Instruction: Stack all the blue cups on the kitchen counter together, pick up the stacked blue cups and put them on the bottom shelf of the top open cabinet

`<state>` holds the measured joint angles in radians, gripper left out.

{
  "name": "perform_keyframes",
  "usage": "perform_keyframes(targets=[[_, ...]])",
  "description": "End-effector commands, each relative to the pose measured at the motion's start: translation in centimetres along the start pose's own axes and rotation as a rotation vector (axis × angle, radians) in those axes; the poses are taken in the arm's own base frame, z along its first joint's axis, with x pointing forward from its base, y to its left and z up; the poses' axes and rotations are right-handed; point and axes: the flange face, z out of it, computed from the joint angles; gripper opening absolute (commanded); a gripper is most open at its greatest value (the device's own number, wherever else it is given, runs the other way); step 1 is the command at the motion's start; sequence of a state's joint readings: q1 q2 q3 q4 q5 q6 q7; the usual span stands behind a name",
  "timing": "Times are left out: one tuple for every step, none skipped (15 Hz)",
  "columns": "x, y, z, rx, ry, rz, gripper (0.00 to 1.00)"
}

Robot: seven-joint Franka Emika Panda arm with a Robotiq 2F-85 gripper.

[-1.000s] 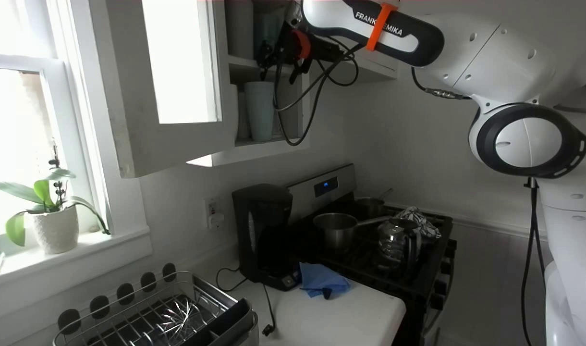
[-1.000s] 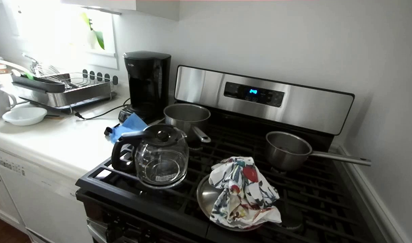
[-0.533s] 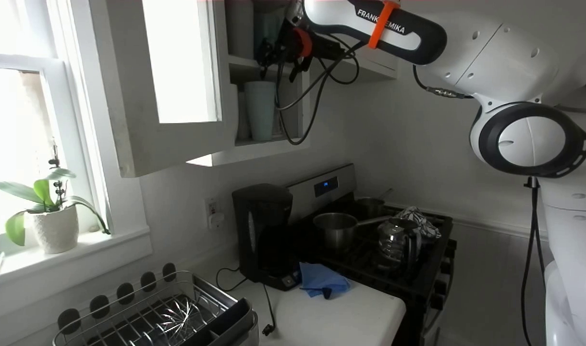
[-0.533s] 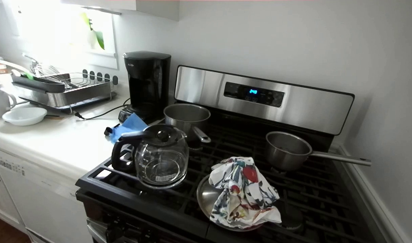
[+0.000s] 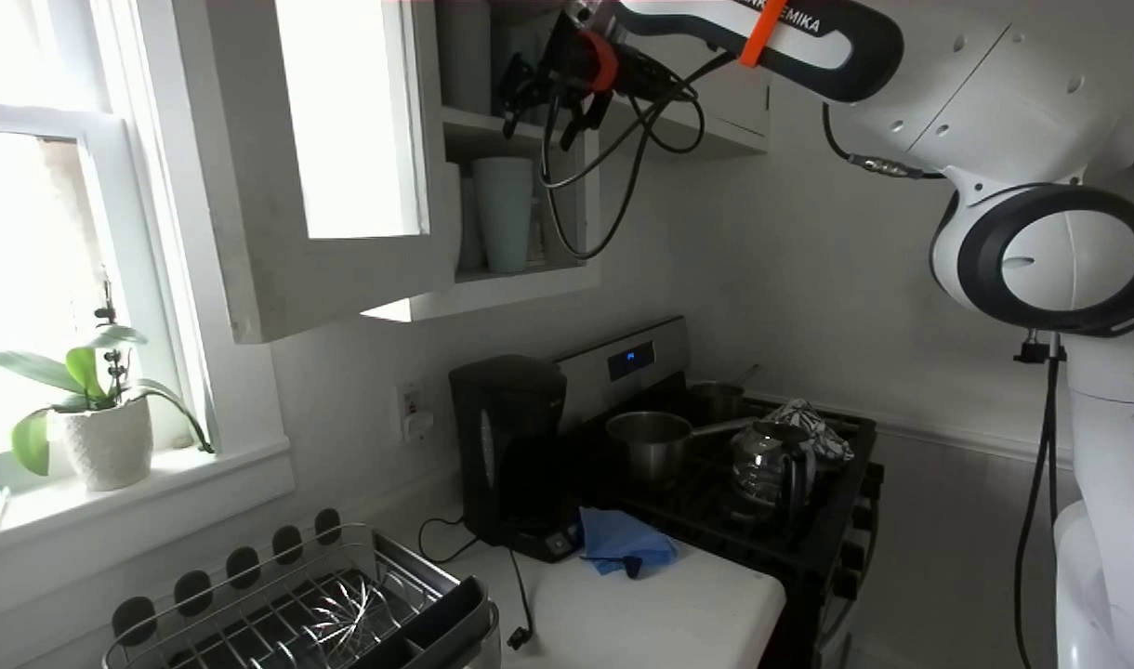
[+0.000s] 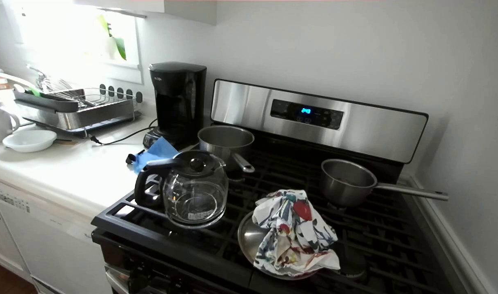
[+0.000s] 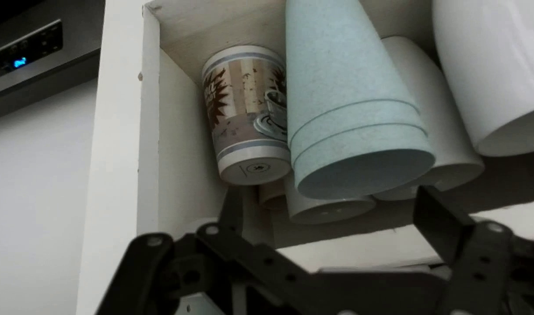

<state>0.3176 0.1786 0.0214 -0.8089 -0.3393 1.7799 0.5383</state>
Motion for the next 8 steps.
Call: perform_keyframes(targets=[[-1.0,0.5,-0.7,0.014,-0.050,-0.007,1.00],[-1.2,0.6,-0.9,0.016,-0.057,-0.013,1.00],[-1.4,0.7,-1.1,0.009,-0.058,-0.016,1.00],[-1.7,1.0,-1.3,-0.003,-0.062,-0.019,1.00],[-2.0,1.4,-1.8,-0.020,-0.065,-0.025,1.00],[-2.2,1.7,-2.3,-0.022,-0.067,-0.030,1.00],[-2.4,1.9,-3.1,-0.022,-0.058,-0.037,1.00],[-2.6,2.3,-3.8,-0.018,-0.050,-0.049,1.00]])
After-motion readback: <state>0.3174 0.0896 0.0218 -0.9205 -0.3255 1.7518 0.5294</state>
